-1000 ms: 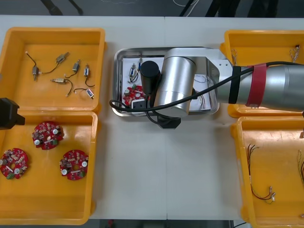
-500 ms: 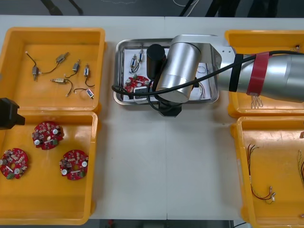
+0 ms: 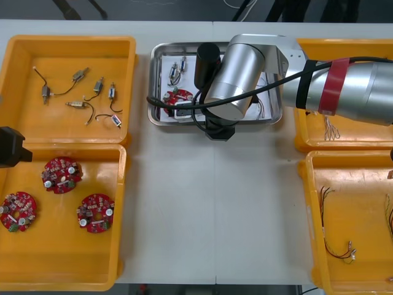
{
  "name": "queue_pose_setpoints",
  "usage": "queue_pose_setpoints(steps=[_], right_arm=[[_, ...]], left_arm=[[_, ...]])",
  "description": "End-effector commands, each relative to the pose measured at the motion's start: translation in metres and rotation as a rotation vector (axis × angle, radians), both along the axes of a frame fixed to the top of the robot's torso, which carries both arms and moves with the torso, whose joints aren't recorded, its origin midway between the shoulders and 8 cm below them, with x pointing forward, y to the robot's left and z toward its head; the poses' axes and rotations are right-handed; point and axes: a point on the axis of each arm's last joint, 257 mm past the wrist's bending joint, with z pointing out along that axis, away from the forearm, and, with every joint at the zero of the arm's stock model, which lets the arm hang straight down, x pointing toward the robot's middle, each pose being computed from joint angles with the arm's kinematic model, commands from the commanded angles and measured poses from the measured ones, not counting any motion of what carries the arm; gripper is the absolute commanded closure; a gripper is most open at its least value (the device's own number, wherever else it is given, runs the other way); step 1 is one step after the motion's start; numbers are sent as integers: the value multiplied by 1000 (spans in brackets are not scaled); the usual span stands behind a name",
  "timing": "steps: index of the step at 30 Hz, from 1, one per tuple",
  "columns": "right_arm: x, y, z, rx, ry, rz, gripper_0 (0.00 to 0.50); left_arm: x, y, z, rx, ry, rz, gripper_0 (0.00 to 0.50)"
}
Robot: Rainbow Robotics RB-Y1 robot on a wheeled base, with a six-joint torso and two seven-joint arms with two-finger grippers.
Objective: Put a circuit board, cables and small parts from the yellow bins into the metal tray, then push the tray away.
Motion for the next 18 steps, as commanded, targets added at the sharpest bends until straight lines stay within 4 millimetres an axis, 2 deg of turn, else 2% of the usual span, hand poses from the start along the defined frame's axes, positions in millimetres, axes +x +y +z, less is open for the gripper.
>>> queue_pose_setpoints(steps=[1, 10, 18], right_arm=[[14, 29, 38, 36, -45, 58, 500], [29, 32, 43, 40, -44, 38, 500], [35, 34, 48, 49, -44, 50, 500]], left_arm=[[2, -2, 9, 14, -40, -50, 0], [2, -2, 9, 14, -40, -50, 0], [2, -2, 9, 14, -40, -50, 0]])
